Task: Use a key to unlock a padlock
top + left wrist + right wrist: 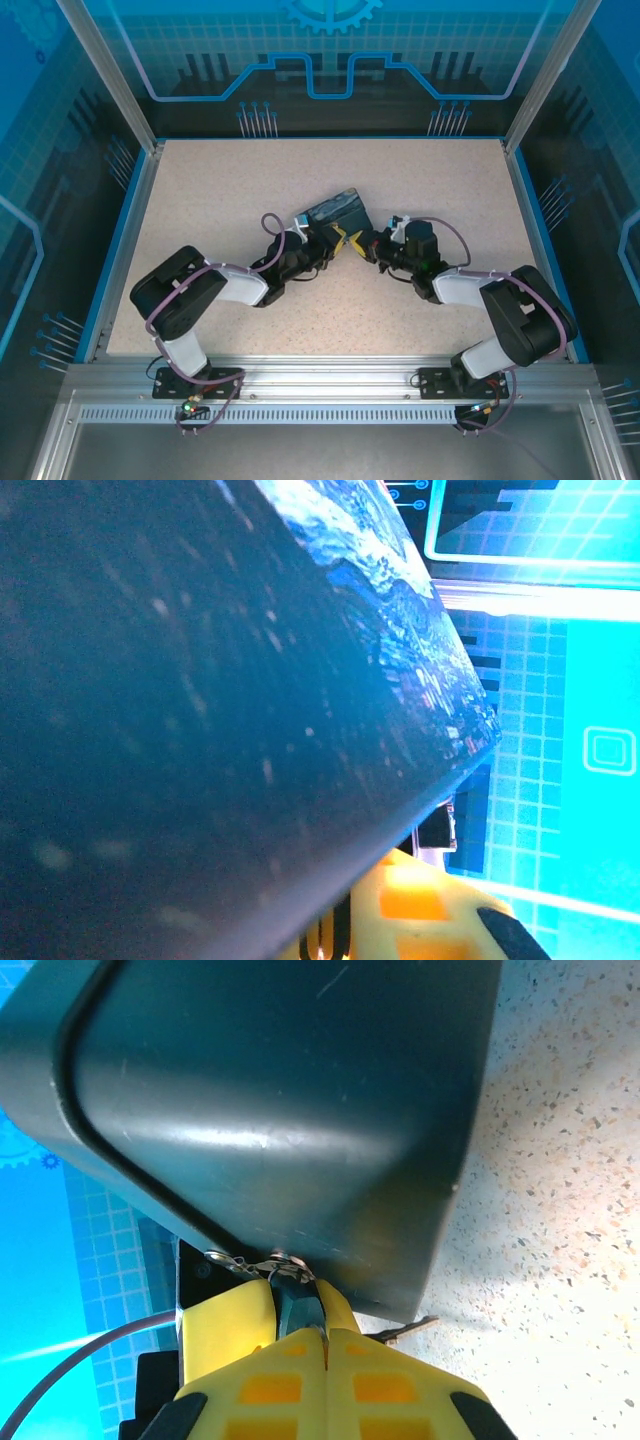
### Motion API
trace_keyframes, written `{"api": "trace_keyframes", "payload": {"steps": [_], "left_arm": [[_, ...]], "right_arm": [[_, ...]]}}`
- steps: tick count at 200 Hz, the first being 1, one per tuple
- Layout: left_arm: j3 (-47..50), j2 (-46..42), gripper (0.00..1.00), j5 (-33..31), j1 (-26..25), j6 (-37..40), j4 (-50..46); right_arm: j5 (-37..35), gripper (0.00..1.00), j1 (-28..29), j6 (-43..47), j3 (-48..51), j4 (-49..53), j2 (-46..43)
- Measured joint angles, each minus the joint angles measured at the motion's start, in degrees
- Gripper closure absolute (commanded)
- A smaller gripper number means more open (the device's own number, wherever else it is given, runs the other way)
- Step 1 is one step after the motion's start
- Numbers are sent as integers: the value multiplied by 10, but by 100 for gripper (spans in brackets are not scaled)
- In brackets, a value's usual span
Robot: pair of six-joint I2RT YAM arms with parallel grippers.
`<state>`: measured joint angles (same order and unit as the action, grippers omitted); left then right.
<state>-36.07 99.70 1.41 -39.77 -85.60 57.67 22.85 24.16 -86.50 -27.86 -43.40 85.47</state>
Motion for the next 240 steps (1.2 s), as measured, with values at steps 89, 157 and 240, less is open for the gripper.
{"api": "trace_keyframes", "payload": {"steps": [89, 157, 240], "left_arm": [[2, 15, 100, -19, -2, 0, 7], [3, 23, 100, -32, -2, -1, 14], [22, 44, 100, -33, -7, 1, 56]], "right_arm": [[5, 100, 2, 19, -23, 18, 26], [6, 100, 3, 28, -41, 43, 38], [8, 100, 4, 44, -47, 93, 30]]}}
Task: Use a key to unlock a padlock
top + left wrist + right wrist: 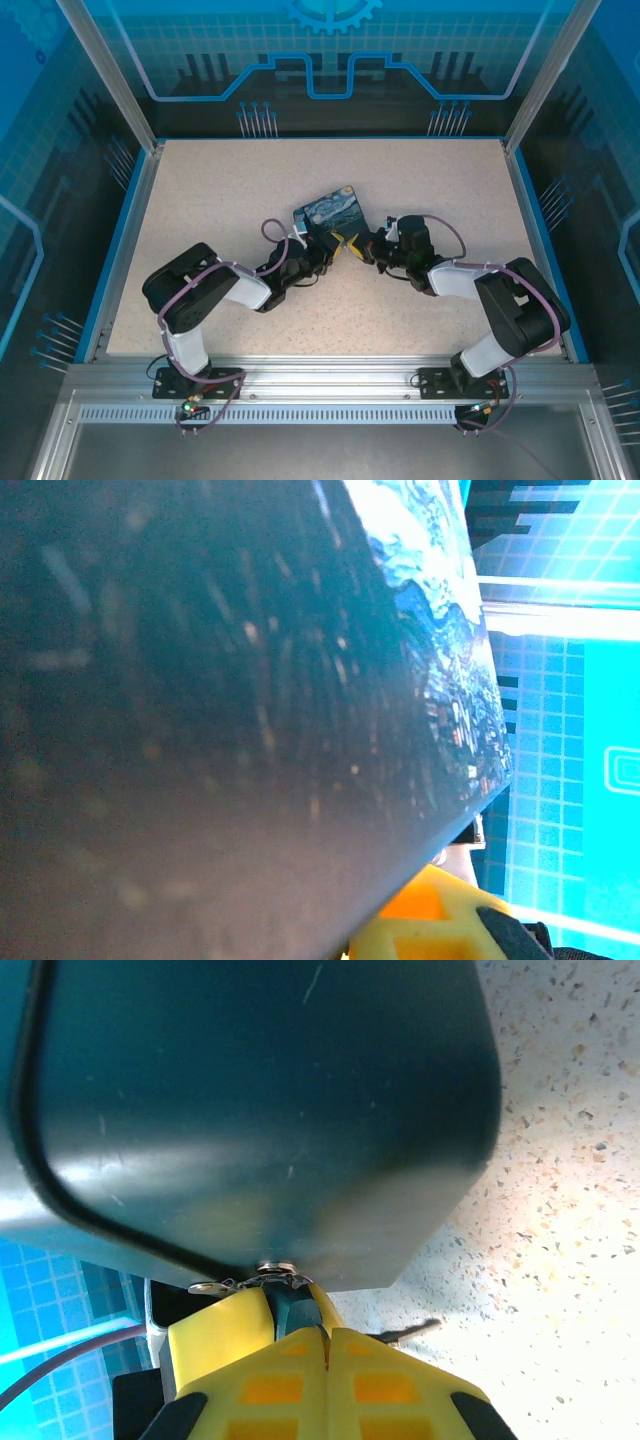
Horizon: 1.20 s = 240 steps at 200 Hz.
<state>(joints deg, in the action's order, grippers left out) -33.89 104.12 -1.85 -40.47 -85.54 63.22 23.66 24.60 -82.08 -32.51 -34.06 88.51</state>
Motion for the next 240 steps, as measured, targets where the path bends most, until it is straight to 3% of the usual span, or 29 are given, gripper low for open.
{"api": "trace_keyframes", "payload": {"steps": [87, 179, 240], "left_arm": [[10, -2, 100, 8, 0, 68, 10], [12, -15, 100, 37, 8, 296, -22], [16, 21, 100, 58, 14, 369, 28]], "right_arm": [[9, 100, 2, -15, 0, 11, 0], [37, 100, -3, -101, 0, -12, 34], [86, 100, -26, -172, 0, -68, 85]]}}
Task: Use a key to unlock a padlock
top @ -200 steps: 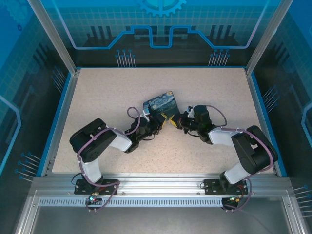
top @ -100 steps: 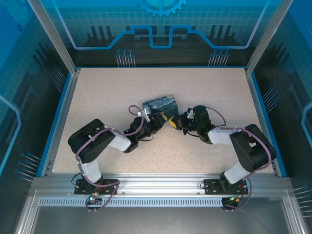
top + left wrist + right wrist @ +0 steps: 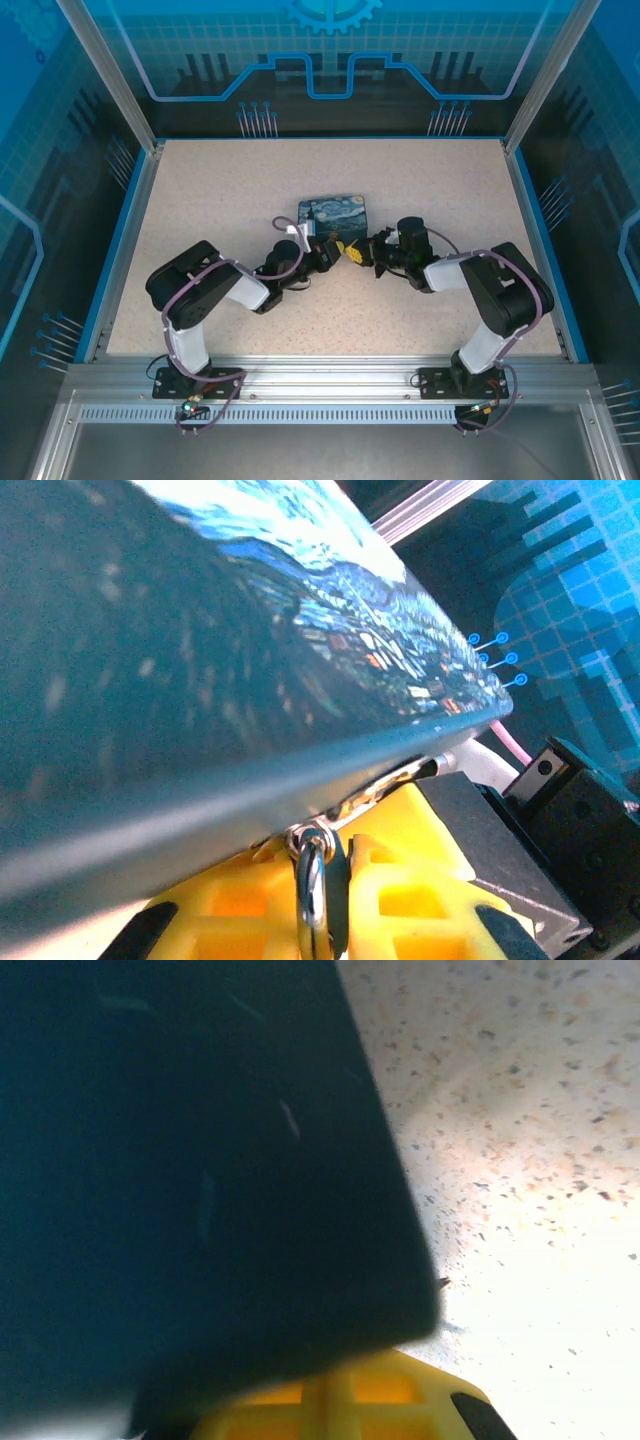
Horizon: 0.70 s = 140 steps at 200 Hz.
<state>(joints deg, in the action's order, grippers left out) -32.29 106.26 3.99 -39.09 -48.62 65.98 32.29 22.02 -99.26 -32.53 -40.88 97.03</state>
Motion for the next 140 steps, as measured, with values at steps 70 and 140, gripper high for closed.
{"api": "trace_keyframes", "payload": {"steps": [70, 140], "left_arm": [[10, 26, 73, 17, 3, 6, 39], [22, 26, 53, 99, -24, -10, 47]], "right_arm": [[14, 100, -4, -9, -6, 6, 16], [-10, 100, -2, 51, -19, 11, -20]]}}
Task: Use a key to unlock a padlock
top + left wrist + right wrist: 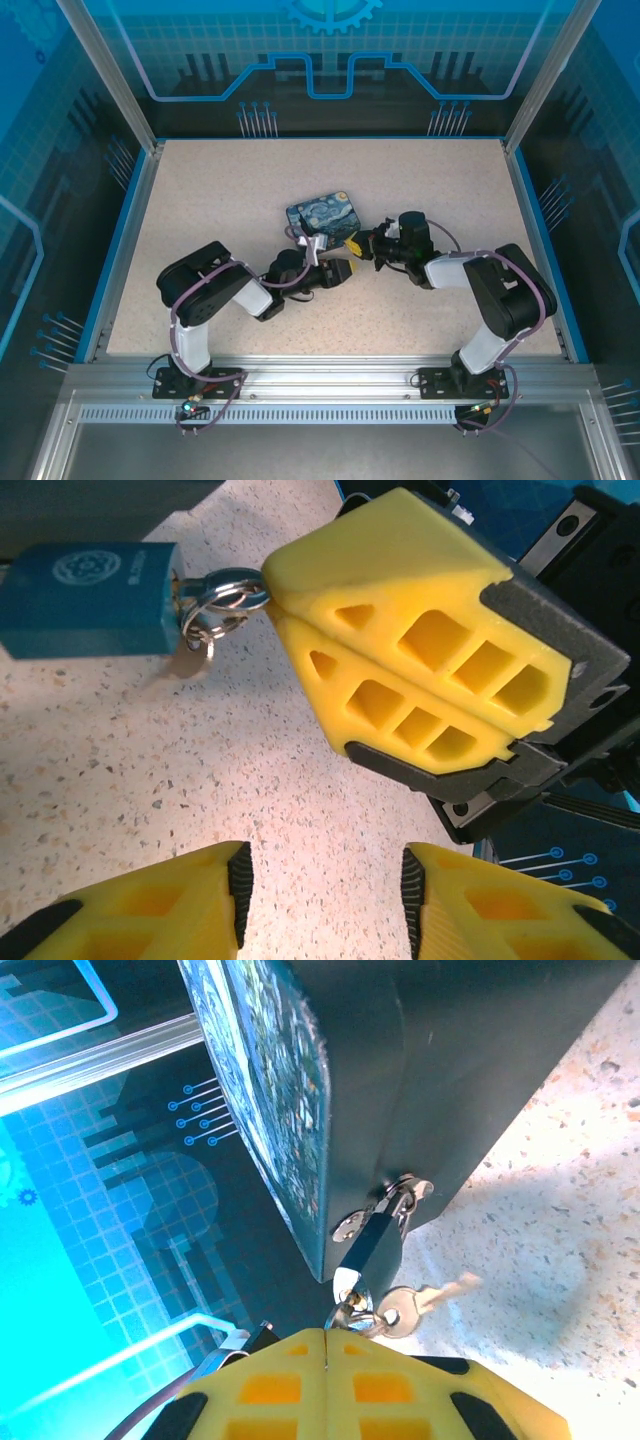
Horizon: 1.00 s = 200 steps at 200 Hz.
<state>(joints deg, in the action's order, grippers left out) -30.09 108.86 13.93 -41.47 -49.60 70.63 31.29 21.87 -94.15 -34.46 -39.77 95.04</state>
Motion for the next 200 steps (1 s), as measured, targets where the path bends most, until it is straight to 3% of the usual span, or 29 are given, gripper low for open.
{"api": "trace_keyframes", "payload": {"steps": [55, 123, 151, 200], "left_arm": [[39, -21, 52, 1, 1, -26, 19], [73, -184, 48, -10, 12, -32, -21], [73, -282, 44, -27, 26, -27, -111], [15, -459, 34, -89, 33, 32, -392]], "right_arm": [[-11, 100, 7, 26, 2, 1, 18], [-13, 100, 10, 67, 20, 13, 40], [-14, 83, 10, 117, 21, 52, 35], [-59, 51, 10, 287, -25, 229, -35]]}}
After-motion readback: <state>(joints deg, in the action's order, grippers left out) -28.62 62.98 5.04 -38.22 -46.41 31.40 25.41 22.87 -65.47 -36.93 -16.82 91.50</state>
